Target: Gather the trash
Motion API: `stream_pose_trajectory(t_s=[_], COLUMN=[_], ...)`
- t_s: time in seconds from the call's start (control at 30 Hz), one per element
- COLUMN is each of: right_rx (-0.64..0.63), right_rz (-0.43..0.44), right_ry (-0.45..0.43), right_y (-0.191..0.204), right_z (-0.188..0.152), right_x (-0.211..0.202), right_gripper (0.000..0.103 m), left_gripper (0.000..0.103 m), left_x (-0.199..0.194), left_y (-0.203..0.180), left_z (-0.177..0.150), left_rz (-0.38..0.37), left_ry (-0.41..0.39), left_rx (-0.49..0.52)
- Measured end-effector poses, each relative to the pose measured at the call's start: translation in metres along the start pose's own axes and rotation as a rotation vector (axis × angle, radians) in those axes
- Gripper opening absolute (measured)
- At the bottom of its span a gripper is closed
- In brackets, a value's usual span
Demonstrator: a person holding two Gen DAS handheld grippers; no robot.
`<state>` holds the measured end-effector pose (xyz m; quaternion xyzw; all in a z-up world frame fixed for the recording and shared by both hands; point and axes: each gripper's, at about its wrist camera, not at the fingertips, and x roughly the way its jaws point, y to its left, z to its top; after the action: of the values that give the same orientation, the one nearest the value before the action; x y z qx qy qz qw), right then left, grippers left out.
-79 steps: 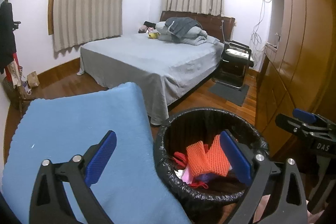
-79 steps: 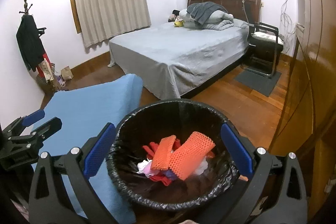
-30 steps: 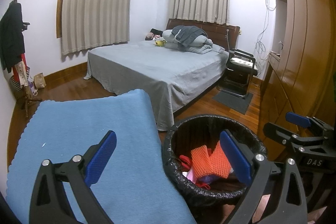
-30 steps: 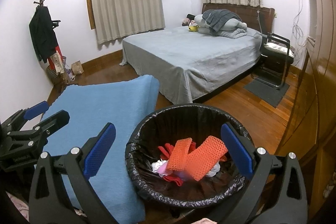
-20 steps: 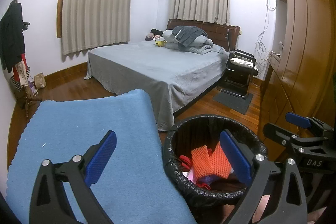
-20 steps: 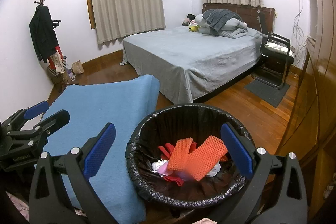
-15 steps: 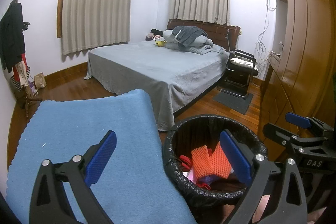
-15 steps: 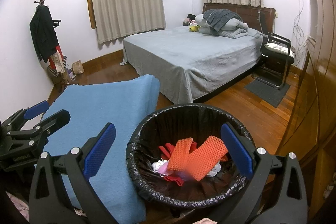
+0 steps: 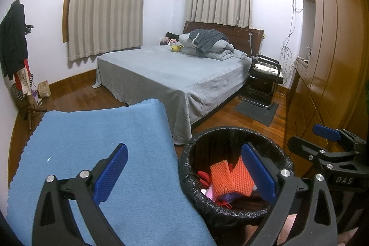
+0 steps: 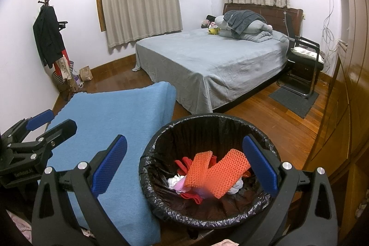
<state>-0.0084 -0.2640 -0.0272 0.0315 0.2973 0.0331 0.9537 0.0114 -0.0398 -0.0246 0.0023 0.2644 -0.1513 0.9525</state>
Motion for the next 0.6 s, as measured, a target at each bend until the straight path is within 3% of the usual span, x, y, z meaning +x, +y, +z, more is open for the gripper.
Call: stream_pose_trajectory(t_s=[0.6], right_rx=[0.0], right_rz=[0.003], right_ry=[0.003], right_y=[0.0016], right_z=[-0.0001], right_x=[0.0004], right_gripper=[0.098], left_gripper=[0.097], left_x=[0.0004], left_y=[-0.0009], left_z=[-0.0018], left_rz=[0.001], left_ry=[0.0], left_rx=[-0.001])
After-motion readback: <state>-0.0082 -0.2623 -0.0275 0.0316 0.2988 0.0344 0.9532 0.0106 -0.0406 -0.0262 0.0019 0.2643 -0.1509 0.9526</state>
